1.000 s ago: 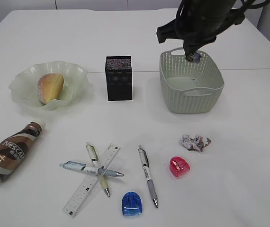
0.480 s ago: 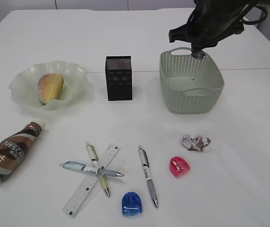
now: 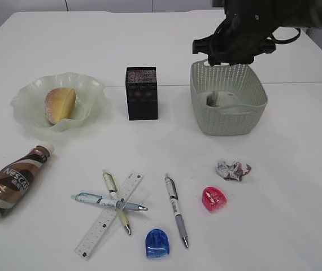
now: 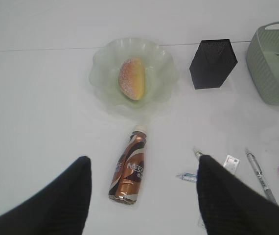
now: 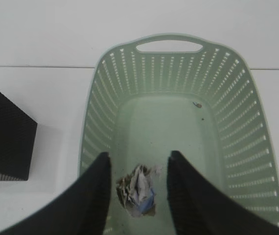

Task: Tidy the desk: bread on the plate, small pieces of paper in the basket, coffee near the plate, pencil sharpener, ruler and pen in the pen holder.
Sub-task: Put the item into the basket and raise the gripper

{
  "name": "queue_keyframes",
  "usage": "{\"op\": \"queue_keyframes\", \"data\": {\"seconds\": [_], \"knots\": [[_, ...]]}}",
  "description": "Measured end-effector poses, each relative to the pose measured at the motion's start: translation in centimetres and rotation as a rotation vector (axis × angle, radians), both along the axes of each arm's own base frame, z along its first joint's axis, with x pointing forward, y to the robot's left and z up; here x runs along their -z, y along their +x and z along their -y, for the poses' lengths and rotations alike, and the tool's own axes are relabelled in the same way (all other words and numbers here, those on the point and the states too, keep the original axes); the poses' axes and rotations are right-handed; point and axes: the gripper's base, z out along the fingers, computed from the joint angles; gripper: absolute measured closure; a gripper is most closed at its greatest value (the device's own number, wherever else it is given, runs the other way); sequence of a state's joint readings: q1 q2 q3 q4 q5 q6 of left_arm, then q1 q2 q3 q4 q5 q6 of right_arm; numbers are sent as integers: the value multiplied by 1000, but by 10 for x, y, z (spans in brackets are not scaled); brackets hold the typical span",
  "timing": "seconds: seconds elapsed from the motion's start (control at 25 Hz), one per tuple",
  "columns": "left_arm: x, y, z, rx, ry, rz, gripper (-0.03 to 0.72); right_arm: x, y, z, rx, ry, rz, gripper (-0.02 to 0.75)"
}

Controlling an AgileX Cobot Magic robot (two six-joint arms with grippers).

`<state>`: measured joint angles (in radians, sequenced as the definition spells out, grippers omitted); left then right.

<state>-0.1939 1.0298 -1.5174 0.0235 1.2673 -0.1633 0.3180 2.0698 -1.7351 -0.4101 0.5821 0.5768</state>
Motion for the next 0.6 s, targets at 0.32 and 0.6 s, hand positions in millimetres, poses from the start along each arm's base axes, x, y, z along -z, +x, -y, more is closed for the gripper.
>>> {"op": "queue_keyframes", "data": {"seconds": [0.32,0.6], "knots": [[0,0,0,0,0,0,201,19,5,2,45,-36,-60,196],[0,0,0,0,0,0,202,-21,-3,9,119,-52,-85,195]]}}
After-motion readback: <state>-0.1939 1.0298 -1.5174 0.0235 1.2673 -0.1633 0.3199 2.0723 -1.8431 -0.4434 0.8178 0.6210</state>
